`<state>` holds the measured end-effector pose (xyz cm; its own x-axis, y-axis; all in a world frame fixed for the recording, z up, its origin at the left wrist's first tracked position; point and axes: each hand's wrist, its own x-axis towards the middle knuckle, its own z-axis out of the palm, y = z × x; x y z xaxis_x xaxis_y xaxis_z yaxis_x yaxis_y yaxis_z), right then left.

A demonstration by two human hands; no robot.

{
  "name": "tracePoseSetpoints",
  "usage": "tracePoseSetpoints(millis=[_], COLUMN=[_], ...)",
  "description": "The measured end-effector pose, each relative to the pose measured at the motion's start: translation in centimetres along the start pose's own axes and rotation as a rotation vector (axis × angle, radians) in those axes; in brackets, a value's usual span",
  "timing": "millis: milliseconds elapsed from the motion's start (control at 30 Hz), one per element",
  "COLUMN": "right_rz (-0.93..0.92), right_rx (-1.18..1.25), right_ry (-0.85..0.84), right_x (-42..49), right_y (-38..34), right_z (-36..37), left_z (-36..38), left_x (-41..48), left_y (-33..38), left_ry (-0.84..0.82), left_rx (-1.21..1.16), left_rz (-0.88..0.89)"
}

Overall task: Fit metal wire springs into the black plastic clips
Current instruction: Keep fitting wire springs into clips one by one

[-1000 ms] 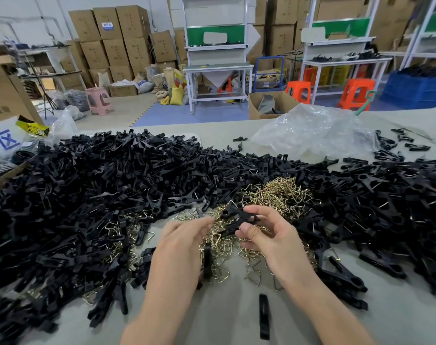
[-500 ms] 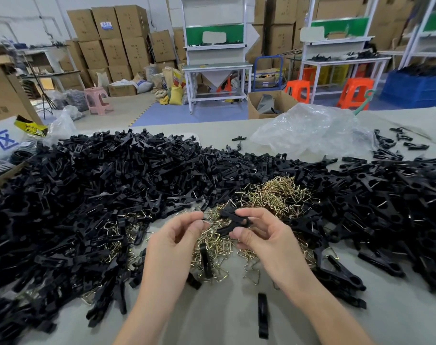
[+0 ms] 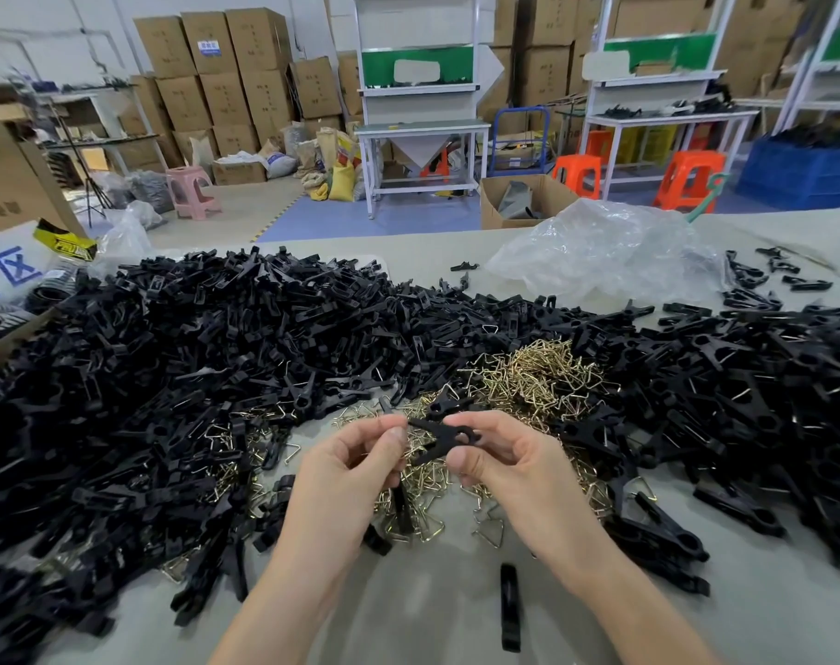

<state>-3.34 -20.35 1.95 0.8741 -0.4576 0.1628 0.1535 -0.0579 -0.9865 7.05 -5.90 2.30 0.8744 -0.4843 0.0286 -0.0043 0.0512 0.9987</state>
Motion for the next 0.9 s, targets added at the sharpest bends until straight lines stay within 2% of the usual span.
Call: tracePoseSetpoints(millis=[267,500,900], right_rz=[0.009,0.021,0.013], right_rx=[0.037,0.031,0.088], right_ry=[-0.006,-0.014,-0.036], right_x=[-0.22,-0.13,-0.04], right_y=[-0.34,-0.31,-0.44], right_z=[0.06,0.13,-0.03], left_z=[0.50,0.72,1.01], left_x=[0.05,-0.30,-0.78], left_y=[-0.13,-0.07,0.63], left_ry=[-0.028,0.012,-0.019], left_rx=[-0.142,-0.030,0.030], left_rz=[-0.041,0.044,0.122])
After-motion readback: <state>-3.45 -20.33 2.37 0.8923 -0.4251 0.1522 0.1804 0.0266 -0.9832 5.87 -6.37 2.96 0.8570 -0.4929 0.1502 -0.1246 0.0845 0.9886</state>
